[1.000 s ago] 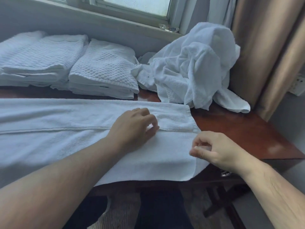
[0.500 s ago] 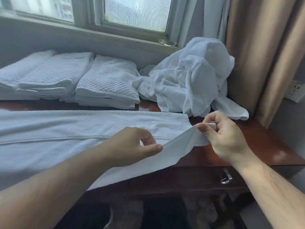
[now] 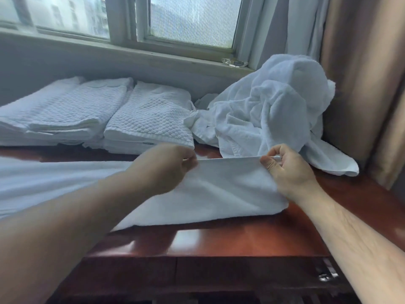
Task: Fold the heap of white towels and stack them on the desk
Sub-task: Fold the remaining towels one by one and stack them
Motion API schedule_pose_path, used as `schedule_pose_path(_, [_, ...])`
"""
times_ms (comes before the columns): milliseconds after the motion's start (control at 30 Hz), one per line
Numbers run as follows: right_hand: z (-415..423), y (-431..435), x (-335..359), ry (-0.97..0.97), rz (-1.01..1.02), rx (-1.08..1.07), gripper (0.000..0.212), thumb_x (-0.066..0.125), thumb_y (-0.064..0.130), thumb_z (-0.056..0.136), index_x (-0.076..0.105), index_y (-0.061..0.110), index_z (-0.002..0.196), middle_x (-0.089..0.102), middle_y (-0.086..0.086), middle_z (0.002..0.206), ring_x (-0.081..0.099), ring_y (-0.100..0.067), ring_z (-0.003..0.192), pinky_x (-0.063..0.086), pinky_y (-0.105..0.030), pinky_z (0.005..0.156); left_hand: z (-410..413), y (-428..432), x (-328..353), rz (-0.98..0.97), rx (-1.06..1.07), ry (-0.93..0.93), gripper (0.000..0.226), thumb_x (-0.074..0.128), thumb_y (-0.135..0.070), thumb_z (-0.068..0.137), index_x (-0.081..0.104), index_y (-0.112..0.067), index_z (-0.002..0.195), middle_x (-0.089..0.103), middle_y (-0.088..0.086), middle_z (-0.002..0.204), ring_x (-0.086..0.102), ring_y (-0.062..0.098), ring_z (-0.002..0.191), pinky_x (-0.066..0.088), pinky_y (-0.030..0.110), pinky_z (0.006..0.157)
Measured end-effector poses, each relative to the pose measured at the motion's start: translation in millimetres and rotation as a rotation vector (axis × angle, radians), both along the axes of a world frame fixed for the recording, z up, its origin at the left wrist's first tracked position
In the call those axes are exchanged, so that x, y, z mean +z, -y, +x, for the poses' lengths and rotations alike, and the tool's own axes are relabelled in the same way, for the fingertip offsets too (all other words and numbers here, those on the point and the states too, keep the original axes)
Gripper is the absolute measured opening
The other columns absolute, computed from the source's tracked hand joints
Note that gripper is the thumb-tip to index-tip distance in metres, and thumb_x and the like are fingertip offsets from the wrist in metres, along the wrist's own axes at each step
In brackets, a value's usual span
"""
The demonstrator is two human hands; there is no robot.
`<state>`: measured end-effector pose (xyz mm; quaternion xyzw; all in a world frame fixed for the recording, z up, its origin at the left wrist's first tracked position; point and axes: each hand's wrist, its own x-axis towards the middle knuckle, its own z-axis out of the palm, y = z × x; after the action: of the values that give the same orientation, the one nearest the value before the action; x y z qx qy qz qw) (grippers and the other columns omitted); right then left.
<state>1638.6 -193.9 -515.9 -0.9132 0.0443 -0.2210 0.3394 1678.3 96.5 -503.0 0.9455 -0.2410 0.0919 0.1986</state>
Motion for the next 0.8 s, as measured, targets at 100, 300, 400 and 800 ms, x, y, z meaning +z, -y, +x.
schedule_pose_path(100, [18.7, 3.6, -2.7, -0.057, -0.052, 0.006, 0.018, 0.067, 0.038, 0.095, 0.055, 0.026, 0.086, 0.061, 0.009, 0.077, 0.053, -0.002, 0.069, 0.033, -0.013, 0.051, 27.3, 0.3, 5.1, 0.219, -0.085, 0.09, 0.024, 0.053, -0.051, 0.098, 0.07, -0.035, 0.102, 0.068, -0.004, 0.091, 0.06, 0.02, 0.081, 0.052, 0.034, 0.073])
schedule_pose_path(300, [44.9, 6.0, -14.1, -0.166, -0.272, -0.032, 0.02, 0.066, 0.038, 0.094, 0.054, 0.028, 0.082, 0.059, 0.014, 0.084, 0.052, -0.002, 0.077, 0.035, -0.022, 0.059, 69.8, 13.7, -12.1, 0.441, -0.172, 0.195, 0.031, 0.044, -0.051, 0.099, 0.064, -0.028, 0.095, 0.064, 0.001, 0.093, 0.056, 0.027, 0.08, 0.051, 0.036, 0.071])
schedule_pose_path(400, [46.8, 1.2, -23.9, -0.207, -0.39, -0.056, 0.024, 0.071, 0.036, 0.09, 0.052, 0.03, 0.077, 0.057, 0.01, 0.089, 0.051, -0.011, 0.08, 0.036, -0.026, 0.061, 80.1, 14.3, -31.7, 0.383, -0.195, 0.157, 0.029, 0.044, -0.053, 0.099, 0.059, -0.029, 0.102, 0.064, -0.002, 0.102, 0.062, 0.027, 0.093, 0.049, 0.036, 0.071])
schedule_pose_path(800, [25.9, -136.0, -19.6, 0.116, -0.345, 0.318, 0.016, 0.076, 0.033, 0.085, 0.064, 0.023, 0.084, 0.057, 0.005, 0.086, 0.054, -0.022, 0.086, 0.046, -0.041, 0.084, 34.3, -120.9, -22.7, -0.02, 0.142, -0.135, 0.049, 0.032, -0.069, 0.086, 0.051, -0.043, 0.123, 0.058, -0.022, 0.09, 0.056, 0.0, 0.084, 0.044, 0.028, 0.073])
